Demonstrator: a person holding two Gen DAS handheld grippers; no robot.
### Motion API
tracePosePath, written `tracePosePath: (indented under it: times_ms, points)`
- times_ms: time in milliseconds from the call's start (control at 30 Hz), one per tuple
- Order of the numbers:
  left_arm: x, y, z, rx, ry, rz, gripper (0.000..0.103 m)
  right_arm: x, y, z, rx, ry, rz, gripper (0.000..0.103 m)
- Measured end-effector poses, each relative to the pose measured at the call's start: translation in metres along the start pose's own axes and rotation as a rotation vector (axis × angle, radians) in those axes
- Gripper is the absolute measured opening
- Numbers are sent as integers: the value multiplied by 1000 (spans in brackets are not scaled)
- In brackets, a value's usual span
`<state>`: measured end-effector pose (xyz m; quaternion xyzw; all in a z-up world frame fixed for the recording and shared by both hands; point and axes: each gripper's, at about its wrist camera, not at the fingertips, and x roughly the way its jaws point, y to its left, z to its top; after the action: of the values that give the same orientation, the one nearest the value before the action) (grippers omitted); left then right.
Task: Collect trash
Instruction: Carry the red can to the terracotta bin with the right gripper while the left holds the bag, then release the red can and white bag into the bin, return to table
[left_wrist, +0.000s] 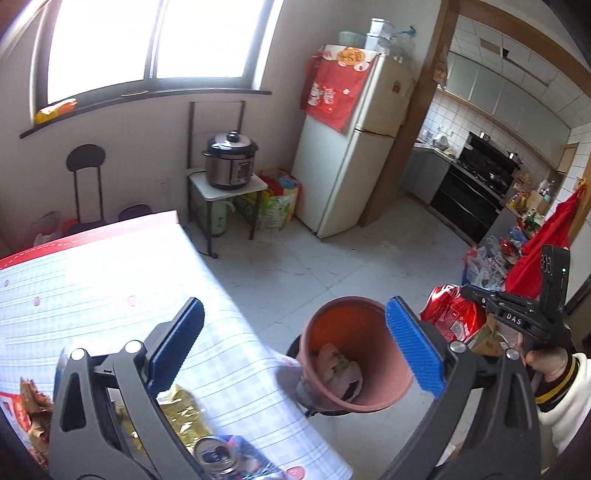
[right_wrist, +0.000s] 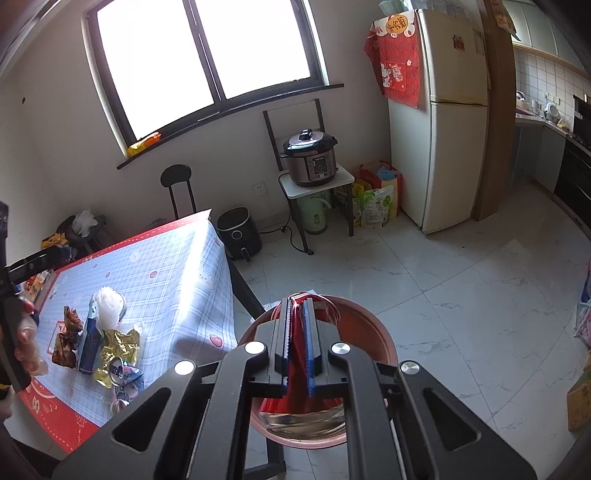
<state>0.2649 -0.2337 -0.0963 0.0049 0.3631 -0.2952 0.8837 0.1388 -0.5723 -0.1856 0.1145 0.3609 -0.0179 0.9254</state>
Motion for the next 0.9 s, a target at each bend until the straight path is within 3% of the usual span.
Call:
tracePosePath:
  times_ms: [167,233,300,433,567,900]
  points:
    - [-52,57,-15,-64,-38,136,97,30,11,11,-16,29,-57,11]
    - [-74,77,-23,-84,-58,177,97,29,18,17,-21,11,-74,26]
    - [-95,96,-31,-106,-77,210,97,21,25,22,-22,-23,-83,58]
    - [-135,128,-46,-152,-114,302,97,5,44,30,-47,-56,-109,73]
    - [-171,155,-63,-173,-137,376,97,-13,68,30,-40,-83,-87,98]
    - [-247,234,-101,-238,-172,486,97,-36,175,10,-104,-138,2,98]
